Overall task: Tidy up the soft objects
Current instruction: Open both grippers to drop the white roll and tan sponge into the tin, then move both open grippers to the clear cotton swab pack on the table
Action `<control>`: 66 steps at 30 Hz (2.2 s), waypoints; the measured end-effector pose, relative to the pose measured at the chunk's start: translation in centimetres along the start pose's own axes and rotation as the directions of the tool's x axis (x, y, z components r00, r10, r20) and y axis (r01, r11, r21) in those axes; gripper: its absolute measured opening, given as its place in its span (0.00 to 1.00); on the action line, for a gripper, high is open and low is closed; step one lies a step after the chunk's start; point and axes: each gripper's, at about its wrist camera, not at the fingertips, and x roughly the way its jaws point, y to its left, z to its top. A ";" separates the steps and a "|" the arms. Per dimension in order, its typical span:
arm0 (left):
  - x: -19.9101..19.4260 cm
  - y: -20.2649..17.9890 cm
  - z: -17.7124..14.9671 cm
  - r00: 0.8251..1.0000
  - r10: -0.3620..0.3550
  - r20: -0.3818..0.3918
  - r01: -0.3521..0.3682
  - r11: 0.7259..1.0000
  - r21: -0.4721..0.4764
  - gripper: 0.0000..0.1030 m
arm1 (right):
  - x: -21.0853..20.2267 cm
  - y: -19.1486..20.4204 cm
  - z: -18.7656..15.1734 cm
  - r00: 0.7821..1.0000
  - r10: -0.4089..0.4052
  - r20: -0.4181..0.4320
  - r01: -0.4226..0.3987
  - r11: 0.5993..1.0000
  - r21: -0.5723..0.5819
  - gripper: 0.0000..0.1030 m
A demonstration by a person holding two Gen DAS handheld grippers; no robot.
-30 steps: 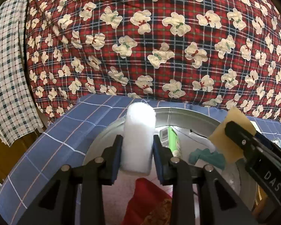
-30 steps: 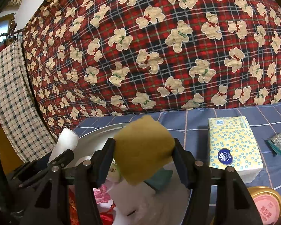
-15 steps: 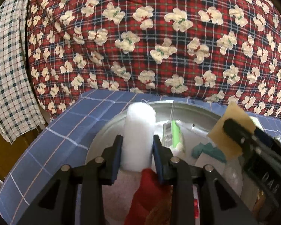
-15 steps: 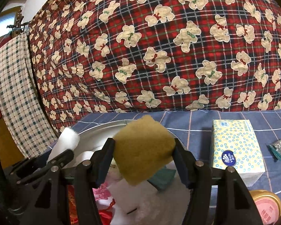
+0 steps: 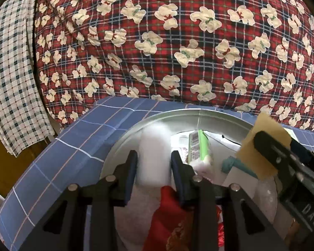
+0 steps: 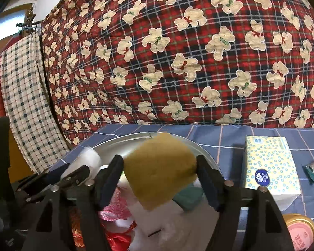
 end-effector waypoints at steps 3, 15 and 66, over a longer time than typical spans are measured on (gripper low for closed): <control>-0.1 0.0 0.0 1.000 0.011 0.005 -0.011 1.000 -0.001 0.49 | -0.5 0.0 0.1 0.999 -0.032 0.036 0.032 0.999 -0.009 0.86; -1.7 -1.3 -0.1 0.988 0.085 0.130 -0.093 0.994 0.059 1.00 | -2.8 -0.6 -0.2 0.982 -0.121 0.142 0.121 0.993 0.009 0.87; -7.1 -5.7 -4.1 0.965 -0.007 0.262 0.004 1.000 0.014 0.99 | -10.1 -7.8 -3.4 0.930 -0.328 0.165 0.327 0.944 0.036 0.87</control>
